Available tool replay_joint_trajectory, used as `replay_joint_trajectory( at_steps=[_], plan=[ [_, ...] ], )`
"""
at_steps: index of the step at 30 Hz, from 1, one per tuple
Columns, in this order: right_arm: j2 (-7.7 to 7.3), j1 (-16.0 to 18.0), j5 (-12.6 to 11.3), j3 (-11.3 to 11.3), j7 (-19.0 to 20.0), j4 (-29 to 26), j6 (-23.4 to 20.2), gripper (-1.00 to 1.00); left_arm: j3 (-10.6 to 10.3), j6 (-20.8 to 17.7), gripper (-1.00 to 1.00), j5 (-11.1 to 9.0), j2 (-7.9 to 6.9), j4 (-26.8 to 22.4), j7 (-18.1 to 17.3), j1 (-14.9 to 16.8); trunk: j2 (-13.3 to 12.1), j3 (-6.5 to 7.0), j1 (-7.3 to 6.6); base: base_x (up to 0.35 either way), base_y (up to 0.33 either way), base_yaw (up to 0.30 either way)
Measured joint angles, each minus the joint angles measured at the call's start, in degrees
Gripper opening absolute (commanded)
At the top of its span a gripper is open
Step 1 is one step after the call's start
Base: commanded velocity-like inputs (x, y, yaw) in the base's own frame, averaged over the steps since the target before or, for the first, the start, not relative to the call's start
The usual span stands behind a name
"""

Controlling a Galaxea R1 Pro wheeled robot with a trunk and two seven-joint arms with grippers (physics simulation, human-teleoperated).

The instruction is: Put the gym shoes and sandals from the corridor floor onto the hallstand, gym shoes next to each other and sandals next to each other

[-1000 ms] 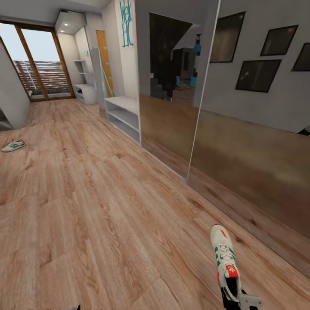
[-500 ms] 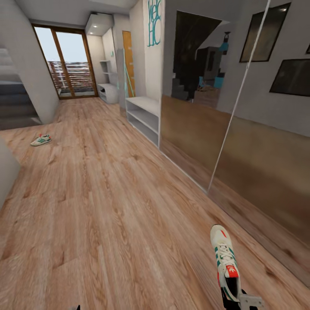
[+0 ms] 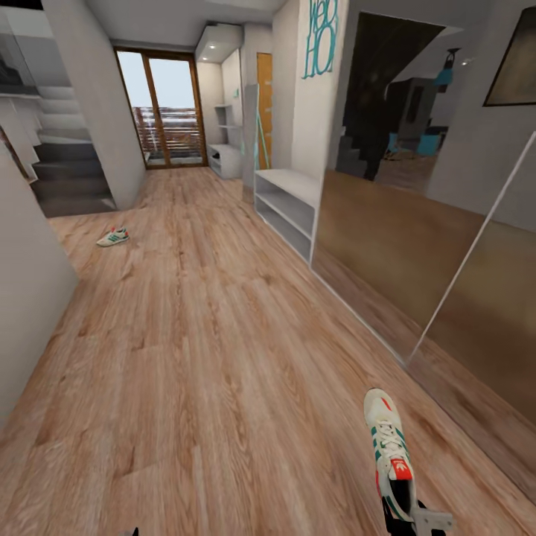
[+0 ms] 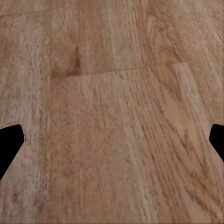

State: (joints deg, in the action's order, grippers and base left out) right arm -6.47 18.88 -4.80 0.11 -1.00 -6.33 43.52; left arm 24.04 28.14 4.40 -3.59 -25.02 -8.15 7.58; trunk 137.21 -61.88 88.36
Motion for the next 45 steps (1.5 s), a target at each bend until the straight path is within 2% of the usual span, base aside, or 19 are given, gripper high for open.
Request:
replay_joint_trajectory(
  at_steps=[45],
  plan=[
    [0.06,0.00,0.00,0.02,0.00,0.00,0.00,-1.00,0.02,0.05,1.00,0.00,0.03,0.00,0.00,0.00,0.00,0.00,0.00,0.336,0.001,0.279]
  ],
)
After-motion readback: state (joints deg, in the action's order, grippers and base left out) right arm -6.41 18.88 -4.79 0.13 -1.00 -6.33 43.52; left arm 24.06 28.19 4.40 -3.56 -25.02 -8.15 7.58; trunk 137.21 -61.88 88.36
